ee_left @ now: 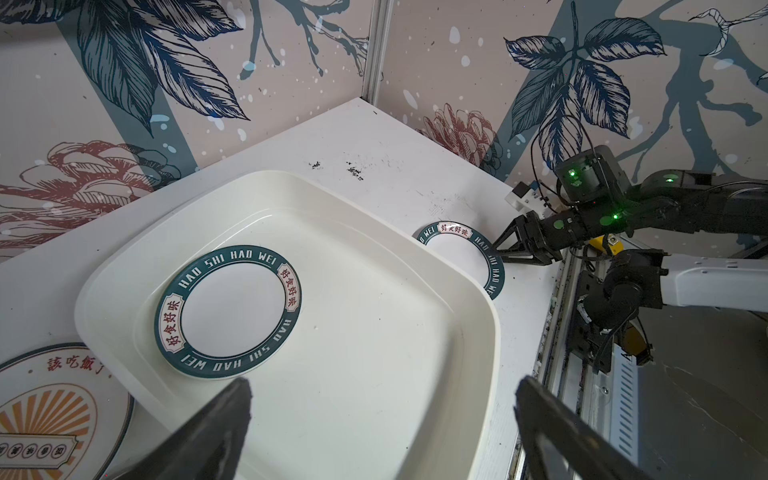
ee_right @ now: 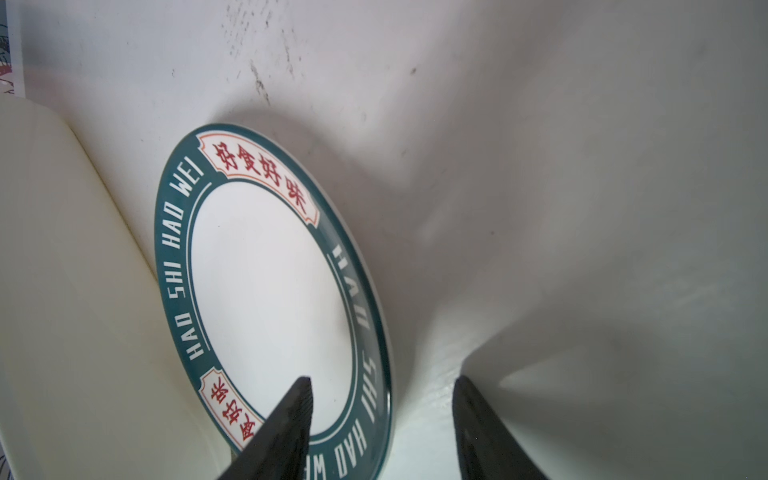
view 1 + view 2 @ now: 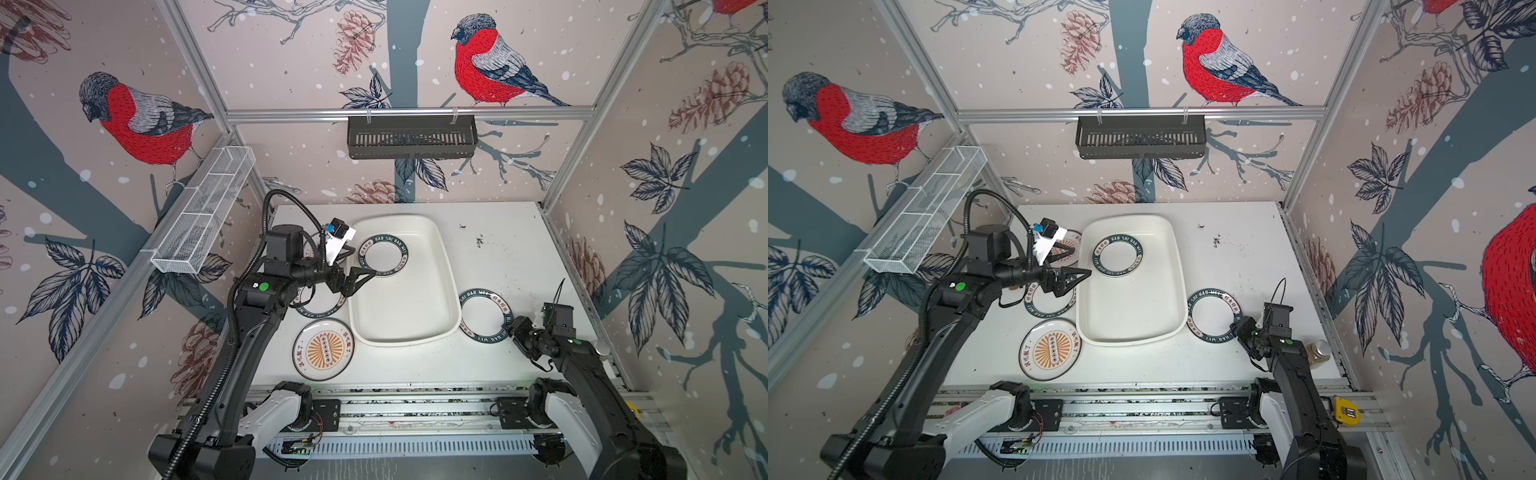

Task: Place the plates into the plastic bin on the countertop
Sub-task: 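Grip the rim of the green HAO SHI HAO WEI plate with the right gripper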

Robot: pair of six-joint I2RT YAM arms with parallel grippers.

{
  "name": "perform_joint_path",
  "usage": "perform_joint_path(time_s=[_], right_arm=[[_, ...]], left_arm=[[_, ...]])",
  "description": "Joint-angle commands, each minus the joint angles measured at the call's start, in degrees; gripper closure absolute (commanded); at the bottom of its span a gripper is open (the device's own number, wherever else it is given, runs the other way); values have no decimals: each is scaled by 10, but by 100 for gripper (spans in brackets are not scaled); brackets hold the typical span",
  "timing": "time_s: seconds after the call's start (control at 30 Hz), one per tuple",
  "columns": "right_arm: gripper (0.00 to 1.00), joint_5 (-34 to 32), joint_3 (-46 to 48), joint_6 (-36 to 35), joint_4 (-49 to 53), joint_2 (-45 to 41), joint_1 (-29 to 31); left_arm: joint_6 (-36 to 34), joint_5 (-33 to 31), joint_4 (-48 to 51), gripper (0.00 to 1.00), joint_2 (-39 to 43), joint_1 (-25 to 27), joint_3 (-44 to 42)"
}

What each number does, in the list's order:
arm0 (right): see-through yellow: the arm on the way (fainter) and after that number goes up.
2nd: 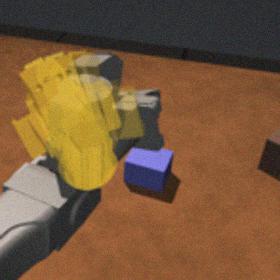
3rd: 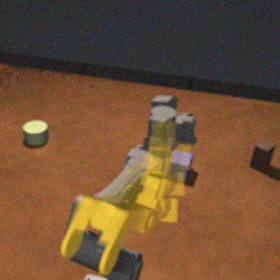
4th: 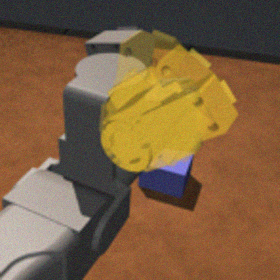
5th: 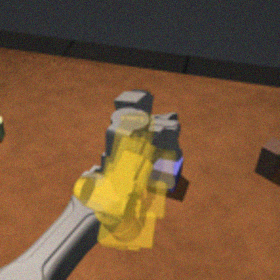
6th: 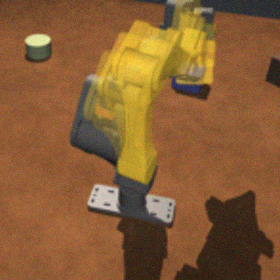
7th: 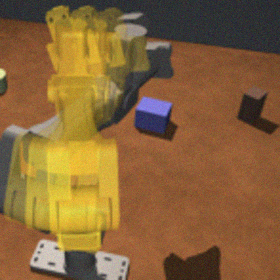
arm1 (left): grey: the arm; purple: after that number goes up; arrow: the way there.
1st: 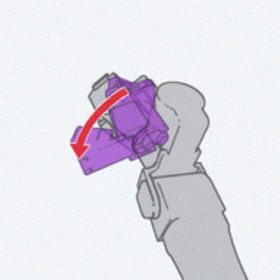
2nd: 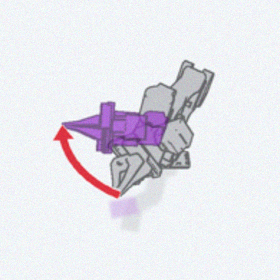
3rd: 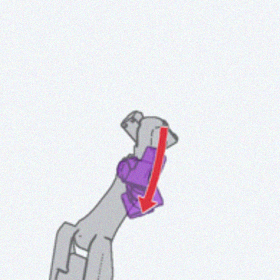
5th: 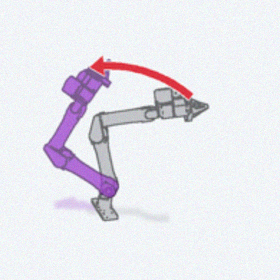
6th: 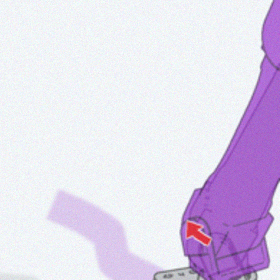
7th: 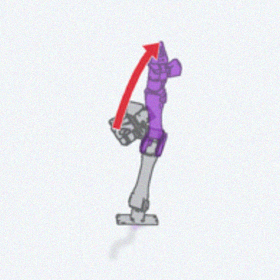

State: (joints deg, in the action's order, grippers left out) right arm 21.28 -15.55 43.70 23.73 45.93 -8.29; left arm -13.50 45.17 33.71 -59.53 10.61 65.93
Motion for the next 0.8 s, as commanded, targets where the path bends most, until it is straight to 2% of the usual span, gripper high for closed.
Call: perform_joint_path(time_s=[0.0,0.77], right_arm=[[46,17,9,10,-28,-1,-1],[51,64,85,29,-133,13,-28]], left_arm=[[-1,17,-4,2,0,0,-1],[2,16,-8,2,1,0,-1]])
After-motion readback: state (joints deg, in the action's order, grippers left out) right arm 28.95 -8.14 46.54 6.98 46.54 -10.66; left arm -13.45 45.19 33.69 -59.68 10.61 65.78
